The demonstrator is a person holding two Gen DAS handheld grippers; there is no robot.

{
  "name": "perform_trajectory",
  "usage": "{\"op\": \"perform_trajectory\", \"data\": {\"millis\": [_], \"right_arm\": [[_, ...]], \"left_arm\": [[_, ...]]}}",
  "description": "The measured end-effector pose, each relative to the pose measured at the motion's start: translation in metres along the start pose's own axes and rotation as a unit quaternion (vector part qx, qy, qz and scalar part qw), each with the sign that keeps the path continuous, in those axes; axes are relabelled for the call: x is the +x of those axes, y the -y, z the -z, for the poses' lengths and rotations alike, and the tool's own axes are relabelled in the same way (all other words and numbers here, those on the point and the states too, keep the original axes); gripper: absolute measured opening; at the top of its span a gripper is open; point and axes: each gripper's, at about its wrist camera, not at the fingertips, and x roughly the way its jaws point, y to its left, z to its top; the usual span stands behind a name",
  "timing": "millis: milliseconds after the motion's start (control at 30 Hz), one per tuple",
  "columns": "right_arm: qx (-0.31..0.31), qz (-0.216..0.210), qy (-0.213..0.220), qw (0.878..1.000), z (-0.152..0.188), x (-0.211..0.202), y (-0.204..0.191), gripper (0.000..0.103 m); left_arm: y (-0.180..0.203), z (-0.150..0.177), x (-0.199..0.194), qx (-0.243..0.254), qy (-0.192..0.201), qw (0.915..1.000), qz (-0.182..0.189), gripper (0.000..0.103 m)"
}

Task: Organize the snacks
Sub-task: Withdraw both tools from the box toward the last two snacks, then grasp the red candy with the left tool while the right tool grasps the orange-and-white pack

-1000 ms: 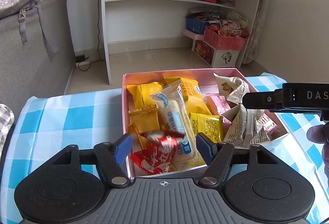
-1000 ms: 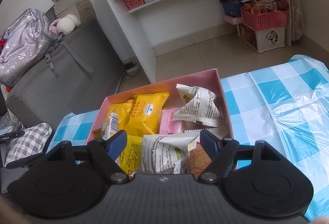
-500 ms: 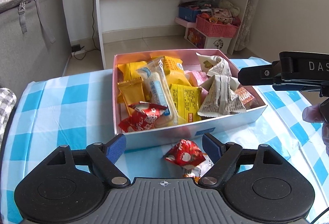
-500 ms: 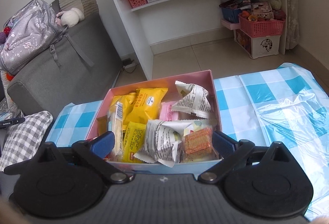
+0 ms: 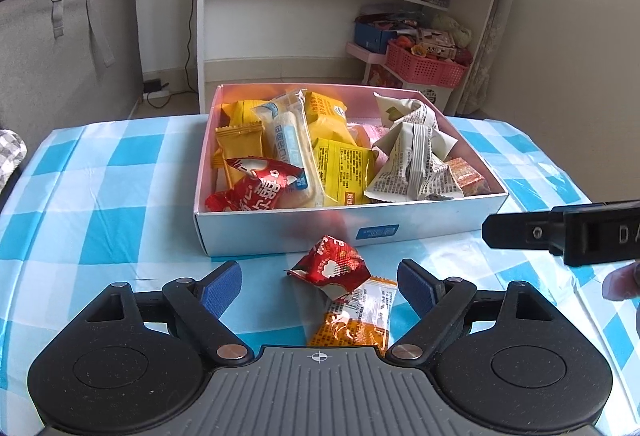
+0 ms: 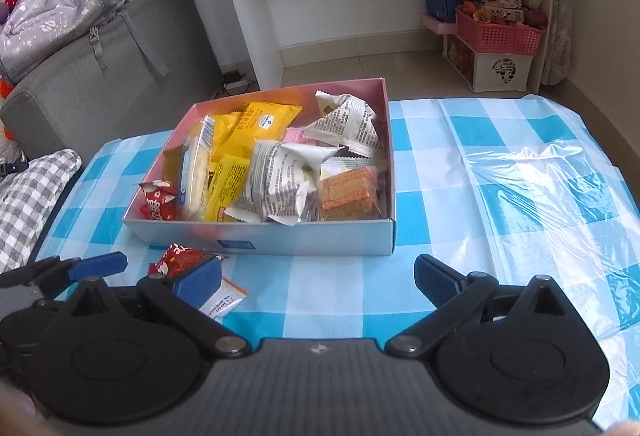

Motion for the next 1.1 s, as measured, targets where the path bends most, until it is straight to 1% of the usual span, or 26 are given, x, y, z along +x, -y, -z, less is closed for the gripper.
{"op": "perform_trajectory", "data": {"millis": [100, 167, 200, 233, 267, 333, 367, 400, 500, 533, 633, 767, 967, 1100], "right_arm": [[-0.014, 0.004, -0.005, 1.0, 0.005, 0.002, 0.002, 0.103], [-0.016, 0.008, -0.009, 1.0, 0.007, 0.003, 0.005, 0.103], [-0.016, 0.008, -0.01, 1.0, 0.008, 0.004, 0.006, 0.103], [-0.016, 0.008, -0.012, 1.0, 0.01, 0.003, 0.008, 0.103], [-0.015, 0.009, -0.014, 1.0, 0.011, 0.004, 0.01, 0.103], [-0.018, 0.011, -0.017, 1.0, 0.013, 0.005, 0.013, 0.103], [-0.02, 0.012, -0.018, 1.0, 0.014, 0.004, 0.014, 0.103], [-0.023, 0.013, -0.019, 0.999, 0.015, 0.004, 0.015, 0.103], [-0.024, 0.014, -0.021, 0.999, 0.017, 0.004, 0.017, 0.103], [-0.025, 0.014, -0.023, 0.999, 0.017, 0.004, 0.017, 0.103], [-0.024, 0.01, -0.024, 0.999, 0.018, 0.005, 0.014, 0.103], [-0.029, -0.012, -0.032, 0.999, 0.021, 0.008, 0.0, 0.102], [-0.051, -0.044, -0.041, 0.997, 0.026, 0.015, -0.029, 0.1], [-0.068, -0.052, -0.05, 0.995, 0.031, 0.022, -0.05, 0.097]], "left_arm": [[0.003, -0.001, 0.005, 0.005, 0.009, 0.9999, 0.004, 0.085], [0.005, -0.002, 0.009, -0.002, 0.012, 0.9999, 0.009, 0.082], [0.006, -0.003, 0.011, -0.005, 0.01, 0.9999, 0.013, 0.077], [0.007, -0.004, 0.013, -0.006, 0.006, 0.9999, 0.013, 0.069], [0.009, -0.004, 0.016, -0.007, 0.002, 0.9999, 0.012, 0.065], [0.011, -0.004, 0.019, -0.004, -0.005, 1.0, 0.005, 0.047], [0.013, -0.004, 0.021, 0.0, -0.009, 1.0, 0.003, 0.043], [0.013, -0.004, 0.021, 0.002, -0.01, 0.9999, 0.003, 0.043], [0.015, -0.004, 0.018, 0.007, -0.007, 1.0, 0.002, 0.036], [0.015, -0.004, 0.016, 0.009, -0.005, 0.9999, 0.003, 0.031], [0.013, -0.005, 0.009, 0.012, -0.003, 0.9999, 0.0, 0.029], [0.0, -0.002, -0.002, 0.01, -0.003, 0.9999, -0.005, 0.029], [-0.034, 0.01, -0.023, 0.012, 0.001, 0.9998, -0.013, 0.029], [-0.056, 0.021, -0.034, 0.012, -0.003, 0.9999, -0.011, 0.03]]}}
